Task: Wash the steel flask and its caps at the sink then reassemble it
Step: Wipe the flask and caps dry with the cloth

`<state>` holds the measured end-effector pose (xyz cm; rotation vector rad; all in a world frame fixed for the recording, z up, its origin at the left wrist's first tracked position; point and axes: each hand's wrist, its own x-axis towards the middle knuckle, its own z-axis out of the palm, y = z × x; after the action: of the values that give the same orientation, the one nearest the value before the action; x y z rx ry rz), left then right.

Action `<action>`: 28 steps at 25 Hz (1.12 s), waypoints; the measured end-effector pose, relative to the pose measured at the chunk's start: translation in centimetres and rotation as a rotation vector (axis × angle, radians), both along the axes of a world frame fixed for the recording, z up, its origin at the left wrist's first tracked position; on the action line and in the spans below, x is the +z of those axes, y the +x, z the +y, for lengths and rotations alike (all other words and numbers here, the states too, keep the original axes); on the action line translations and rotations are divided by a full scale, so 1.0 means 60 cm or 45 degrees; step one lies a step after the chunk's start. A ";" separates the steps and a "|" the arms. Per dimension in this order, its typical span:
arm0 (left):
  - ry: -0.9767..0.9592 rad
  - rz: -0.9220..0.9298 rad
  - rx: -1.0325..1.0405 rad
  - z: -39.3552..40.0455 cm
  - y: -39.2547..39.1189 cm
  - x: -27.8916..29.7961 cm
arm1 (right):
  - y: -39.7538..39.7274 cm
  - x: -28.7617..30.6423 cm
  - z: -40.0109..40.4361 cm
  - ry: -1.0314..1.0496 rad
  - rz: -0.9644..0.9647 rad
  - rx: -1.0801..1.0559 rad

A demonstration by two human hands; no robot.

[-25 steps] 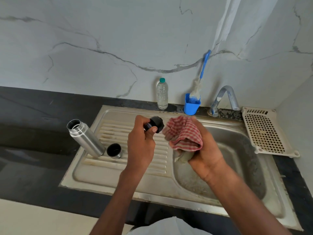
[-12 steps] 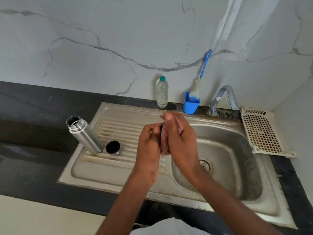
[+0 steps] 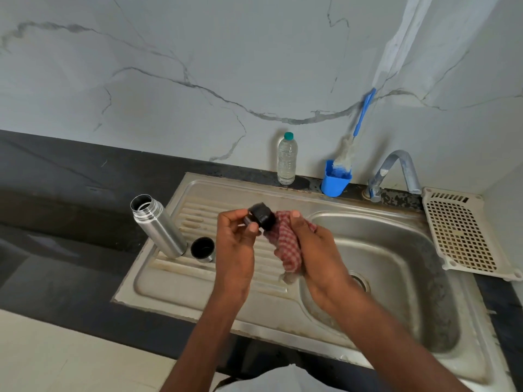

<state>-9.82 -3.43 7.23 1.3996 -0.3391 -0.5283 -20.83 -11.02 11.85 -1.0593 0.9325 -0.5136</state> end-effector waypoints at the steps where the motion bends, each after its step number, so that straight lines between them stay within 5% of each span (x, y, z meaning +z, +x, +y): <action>1: -0.031 0.070 -0.020 0.008 0.012 -0.009 | -0.002 -0.004 -0.011 0.201 -0.006 0.024; 5: -0.381 0.689 -0.222 0.034 0.044 -0.044 | 0.003 -0.040 -0.036 0.570 -0.044 -0.056; 8: -0.364 0.796 -0.287 0.040 0.050 -0.086 | 0.024 -0.080 -0.041 0.562 0.015 -0.099; 12: 0.311 0.188 -0.066 0.025 0.053 -0.140 | 0.047 -0.121 -0.040 0.668 0.047 -0.012; 16: 0.613 -0.233 -0.103 0.011 0.065 -0.186 | 0.048 -0.155 -0.032 0.834 0.025 -0.095; 20: 0.852 -0.424 -0.217 0.001 0.076 -0.203 | 0.032 -0.187 -0.022 0.926 0.071 -0.158; 28: 1.020 -0.659 -0.368 0.006 0.080 -0.248 | 0.026 -0.200 -0.018 0.643 0.240 -0.282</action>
<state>-5.05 -3.04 -7.62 2.2913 -0.8142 -0.5564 -19.26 -12.07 -0.18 -0.5548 1.2742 -0.3337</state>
